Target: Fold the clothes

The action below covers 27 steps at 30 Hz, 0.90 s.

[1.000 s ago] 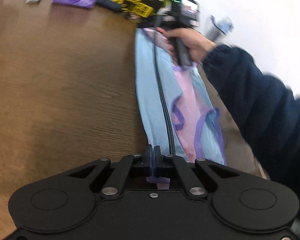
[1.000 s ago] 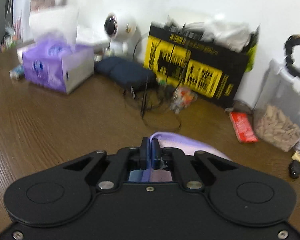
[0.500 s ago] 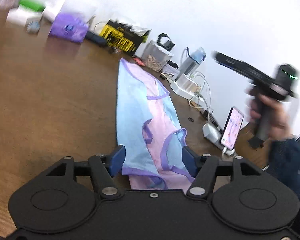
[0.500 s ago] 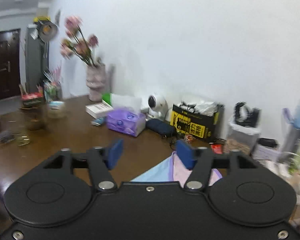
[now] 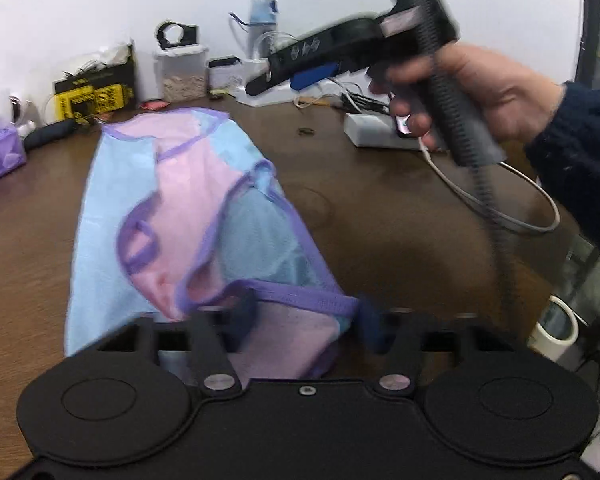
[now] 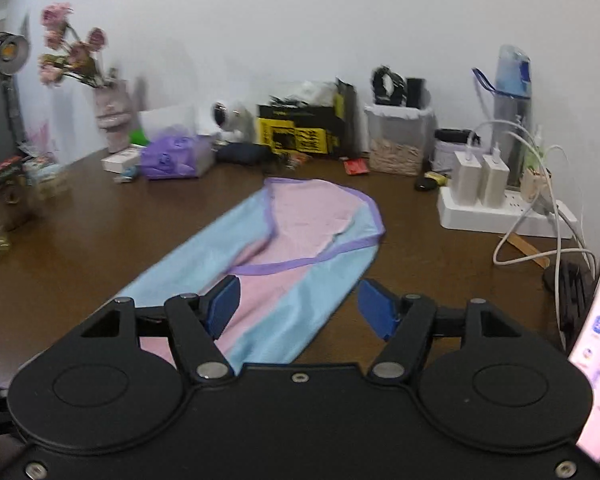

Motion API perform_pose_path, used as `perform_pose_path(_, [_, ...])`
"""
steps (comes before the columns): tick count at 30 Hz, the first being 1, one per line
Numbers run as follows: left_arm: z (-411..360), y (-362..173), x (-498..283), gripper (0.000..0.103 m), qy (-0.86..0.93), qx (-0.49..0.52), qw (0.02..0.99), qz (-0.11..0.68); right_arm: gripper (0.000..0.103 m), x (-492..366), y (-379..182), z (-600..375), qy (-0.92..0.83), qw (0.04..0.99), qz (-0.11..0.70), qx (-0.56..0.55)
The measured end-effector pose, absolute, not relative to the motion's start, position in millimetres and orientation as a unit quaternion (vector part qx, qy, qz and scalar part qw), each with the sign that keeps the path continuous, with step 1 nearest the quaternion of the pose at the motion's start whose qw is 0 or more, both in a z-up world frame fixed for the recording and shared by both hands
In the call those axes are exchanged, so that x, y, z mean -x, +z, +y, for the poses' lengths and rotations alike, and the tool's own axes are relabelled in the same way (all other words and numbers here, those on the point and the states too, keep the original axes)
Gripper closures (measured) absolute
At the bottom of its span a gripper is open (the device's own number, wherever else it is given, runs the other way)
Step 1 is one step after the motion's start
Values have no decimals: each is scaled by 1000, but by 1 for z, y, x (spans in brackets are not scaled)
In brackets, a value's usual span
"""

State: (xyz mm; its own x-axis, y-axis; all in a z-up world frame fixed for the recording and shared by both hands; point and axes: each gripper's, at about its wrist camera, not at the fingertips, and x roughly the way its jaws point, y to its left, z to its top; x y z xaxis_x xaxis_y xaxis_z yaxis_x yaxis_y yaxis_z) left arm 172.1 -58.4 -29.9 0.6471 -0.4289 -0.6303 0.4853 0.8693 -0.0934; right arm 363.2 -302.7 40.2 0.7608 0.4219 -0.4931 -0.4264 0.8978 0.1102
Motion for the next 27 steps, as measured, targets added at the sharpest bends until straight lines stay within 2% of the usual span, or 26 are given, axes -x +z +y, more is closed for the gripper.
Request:
perform_pose_path(5, [-30, -28, -183, 96, -229, 36, 910, 345, 32, -411, 12, -290, 198, 940, 277, -14])
perform_pose_path(7, [-25, -27, -181, 96, -229, 52, 911, 340, 40, -439, 2, -286, 185, 939, 289, -23])
perform_pose_path(9, [-18, -24, -180, 96, -230, 70, 911, 336, 56, -457, -5, -284, 176, 937, 301, -27])
perform_pose_path(10, [-16, -23, -179, 96, -229, 73, 911, 336, 60, -469, -9, -283, 172, 934, 312, -30])
perform_pose_path(14, [-11, -22, -182, 97, -227, 94, 911, 331, 101, -490, -17, -280, 155, 932, 326, -32])
perform_pose_path(17, [-3, -19, -174, 97, -227, 121, 910, 324, 101, -486, -10, -282, 158, 933, 322, -38])
perform_pose_path(22, [23, -13, -161, 97, -208, 173, 914, 304, 101, -480, 41, -259, 177, 945, 273, -20])
perform_pose_path(25, [29, -14, -160, 97, -198, 182, 914, 303, 100, -489, 54, -241, 184, 938, 290, 34])
perform_pose_path(26, [29, -14, -159, 97, -202, 181, 913, 303, 89, -491, 50, -240, 175, 936, 300, 56])
perform_pose_path(27, [28, -14, -158, 97, -206, 180, 913, 304, 64, -492, 43, -243, 159, 936, 306, 68])
